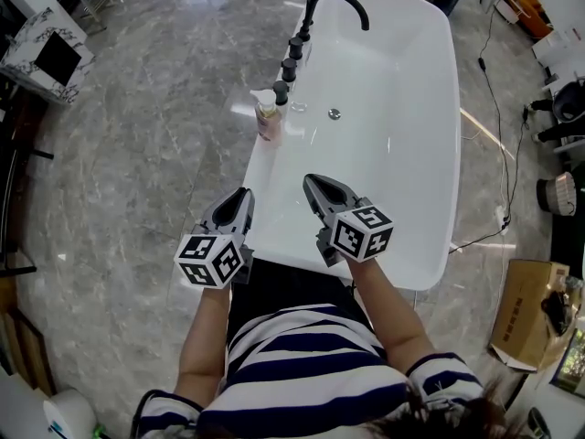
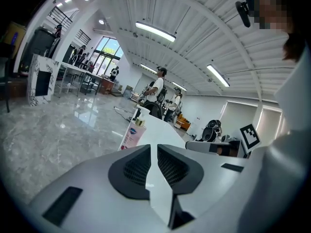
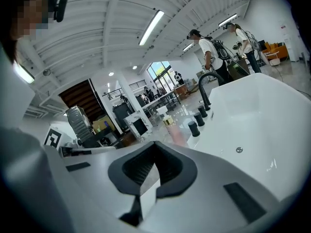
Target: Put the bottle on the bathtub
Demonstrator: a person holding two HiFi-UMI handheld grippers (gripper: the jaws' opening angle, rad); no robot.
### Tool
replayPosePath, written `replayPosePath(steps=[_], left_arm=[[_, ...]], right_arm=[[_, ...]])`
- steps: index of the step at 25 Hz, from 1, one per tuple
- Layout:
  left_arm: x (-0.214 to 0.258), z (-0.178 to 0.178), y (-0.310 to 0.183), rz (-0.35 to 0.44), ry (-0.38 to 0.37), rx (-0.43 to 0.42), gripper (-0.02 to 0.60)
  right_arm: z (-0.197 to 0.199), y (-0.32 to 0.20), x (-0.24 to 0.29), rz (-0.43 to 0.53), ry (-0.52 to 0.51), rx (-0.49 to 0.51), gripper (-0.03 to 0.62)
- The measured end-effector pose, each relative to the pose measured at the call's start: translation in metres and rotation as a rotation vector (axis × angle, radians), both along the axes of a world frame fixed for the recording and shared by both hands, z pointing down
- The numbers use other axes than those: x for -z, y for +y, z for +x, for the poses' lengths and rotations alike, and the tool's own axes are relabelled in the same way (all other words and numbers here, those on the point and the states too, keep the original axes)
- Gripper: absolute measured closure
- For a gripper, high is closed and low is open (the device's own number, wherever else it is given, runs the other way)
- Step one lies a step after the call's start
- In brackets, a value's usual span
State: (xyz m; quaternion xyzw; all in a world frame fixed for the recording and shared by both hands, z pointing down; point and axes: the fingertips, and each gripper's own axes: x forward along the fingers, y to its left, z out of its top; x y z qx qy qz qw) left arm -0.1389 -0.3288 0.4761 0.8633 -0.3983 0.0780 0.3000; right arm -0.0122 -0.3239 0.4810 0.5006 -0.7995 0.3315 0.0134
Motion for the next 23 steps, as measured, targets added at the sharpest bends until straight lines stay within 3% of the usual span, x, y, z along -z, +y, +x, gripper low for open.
replayPosePath(steps=[23], left_arm=[[0.0018,-0.0056,0.0021,0.015,0.009,0.019,0.528]], right_arm=[[-0.0063,0.0013,-0.0087,-0.025,0.002,0.010,0.568]])
